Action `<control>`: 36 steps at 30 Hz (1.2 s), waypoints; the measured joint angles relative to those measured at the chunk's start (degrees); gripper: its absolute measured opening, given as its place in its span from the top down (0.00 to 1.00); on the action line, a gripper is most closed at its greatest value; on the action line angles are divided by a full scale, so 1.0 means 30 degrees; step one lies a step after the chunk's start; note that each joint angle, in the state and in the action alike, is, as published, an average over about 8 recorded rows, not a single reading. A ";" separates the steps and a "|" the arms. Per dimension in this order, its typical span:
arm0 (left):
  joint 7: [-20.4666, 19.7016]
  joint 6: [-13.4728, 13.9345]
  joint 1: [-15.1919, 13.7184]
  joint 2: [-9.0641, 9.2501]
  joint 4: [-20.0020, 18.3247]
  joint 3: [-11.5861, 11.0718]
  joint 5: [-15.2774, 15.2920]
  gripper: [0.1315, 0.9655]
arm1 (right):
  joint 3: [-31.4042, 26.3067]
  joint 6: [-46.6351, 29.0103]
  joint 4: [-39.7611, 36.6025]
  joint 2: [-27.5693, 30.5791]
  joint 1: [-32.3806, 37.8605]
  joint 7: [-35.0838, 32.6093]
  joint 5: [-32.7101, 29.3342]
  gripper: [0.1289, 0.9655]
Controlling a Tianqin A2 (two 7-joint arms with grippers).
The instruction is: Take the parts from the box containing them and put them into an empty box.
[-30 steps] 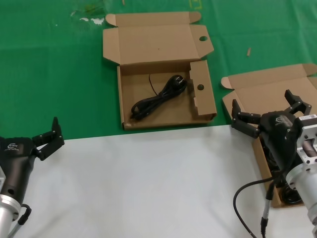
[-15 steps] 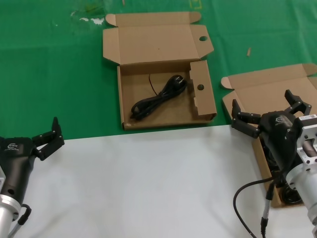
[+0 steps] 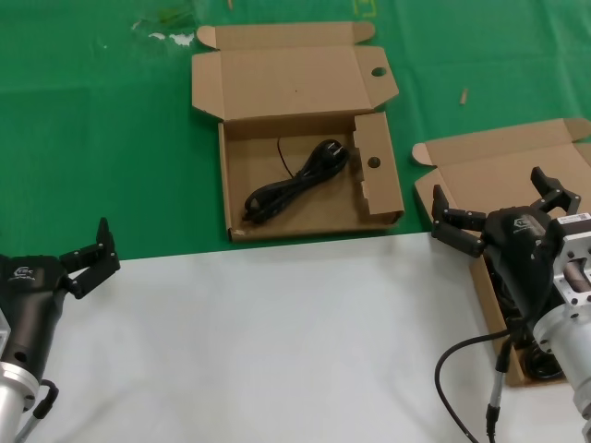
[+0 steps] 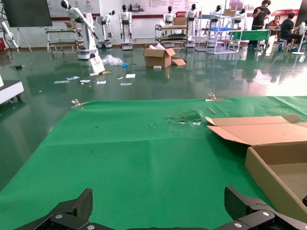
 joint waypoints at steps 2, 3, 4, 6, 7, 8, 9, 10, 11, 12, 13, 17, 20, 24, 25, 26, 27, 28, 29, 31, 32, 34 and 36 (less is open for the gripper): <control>0.0004 0.0000 0.0000 0.0000 0.0000 0.0000 0.0000 0.00 | 0.0000 0.0000 0.0000 0.0000 0.0000 0.0000 0.0000 0.00; 0.0005 0.0000 0.0000 0.0000 0.0000 0.0000 0.0000 0.00 | 0.0000 0.0000 0.0000 0.0000 0.0000 0.0000 0.0000 0.00; 0.0007 0.0000 0.0000 0.0000 0.0000 0.0000 0.0000 0.00 | 0.0000 0.0000 0.0000 0.0000 0.0000 0.0000 0.0000 0.00; 0.0008 0.0000 0.0000 0.0000 0.0000 0.0000 0.0000 0.00 | 0.0000 0.0000 0.0000 0.0000 0.0000 0.0000 0.0000 0.00; 0.0006 0.0000 0.0000 0.0000 0.0000 0.0000 0.0000 0.00 | 0.0000 0.0000 0.0000 0.0000 0.0000 0.0000 0.0000 0.00; 0.0005 0.0000 0.0000 0.0000 0.0000 0.0000 0.0000 0.00 | 0.0000 0.0000 0.0000 0.0000 0.0000 0.0000 0.0000 0.00; 0.0004 0.0000 0.0000 0.0000 0.0000 0.0000 0.0000 0.00 | 0.0000 0.0000 0.0000 0.0000 0.0000 0.0000 0.0000 0.00; 0.0002 0.0000 0.0000 0.0000 0.0000 0.0000 0.0000 0.00 | 0.0000 0.0000 0.0000 0.0000 0.0000 0.0000 0.0000 0.00; 0.0001 0.0000 0.0000 0.0000 0.0000 0.0000 0.0000 0.00 | 0.0000 0.0000 0.0000 0.0000 0.0000 0.0000 0.0000 0.00; 0.0000 0.0000 0.0000 0.0000 0.0000 0.0000 0.0000 0.00 | 0.0000 0.0000 0.0000 0.0000 0.0000 0.0000 0.0000 0.00; -0.0001 0.0000 0.0000 0.0000 0.0000 0.0000 0.0000 0.00 | 0.0000 0.0000 0.0000 0.0000 0.0000 0.0000 0.0000 0.00; -0.0002 0.0000 0.0000 0.0000 0.0000 0.0000 0.0000 0.00 | 0.0000 0.0000 0.0000 0.0000 0.0000 0.0000 0.0000 0.00; -0.0002 0.0000 0.0000 0.0000 0.0000 0.0000 0.0000 0.00 | 0.0000 0.0000 0.0000 0.0000 0.0000 0.0000 0.0000 0.00; -0.0002 0.0000 0.0000 0.0000 0.0000 0.0000 0.0000 0.00 | 0.0000 0.0000 0.0000 0.0000 0.0000 0.0000 0.0000 0.00; -0.0002 0.0000 0.0000 0.0000 0.0000 0.0000 0.0000 0.00 | 0.0000 0.0000 0.0000 0.0000 0.0000 0.0000 0.0000 0.00; -0.0002 0.0000 0.0000 0.0000 0.0000 0.0000 0.0000 0.00 | 0.0000 0.0000 0.0000 0.0000 0.0000 0.0000 0.0000 0.00; -0.0002 0.0000 0.0000 0.0000 0.0000 0.0000 0.0000 0.00 | 0.0000 0.0000 0.0000 0.0000 0.0000 0.0000 0.0000 0.00; -0.0002 0.0000 0.0000 0.0000 0.0000 0.0000 0.0000 0.00 | 0.0000 0.0000 0.0000 0.0000 0.0000 0.0000 0.0000 0.00; -0.0002 0.0000 0.0000 0.0000 0.0000 0.0000 0.0000 0.00 | 0.0000 0.0000 0.0000 0.0000 0.0000 0.0000 0.0000 0.00; -0.0002 0.0000 0.0000 0.0000 0.0000 0.0000 0.0000 0.00 | 0.0000 0.0000 0.0000 0.0000 0.0000 0.0000 0.0000 0.00; -0.0002 0.0000 0.0000 0.0000 0.0000 0.0000 0.0000 0.00 | 0.0000 0.0000 0.0000 0.0000 0.0000 0.0000 0.0000 0.00; -0.0002 0.0000 0.0000 0.0000 0.0000 0.0000 0.0000 0.00 | 0.0000 0.0000 0.0000 0.0000 0.0000 0.0000 0.0000 0.00; -0.0002 0.0000 0.0000 0.0000 0.0000 0.0000 0.0000 0.00 | 0.0000 0.0000 0.0000 0.0000 0.0000 0.0000 0.0000 0.00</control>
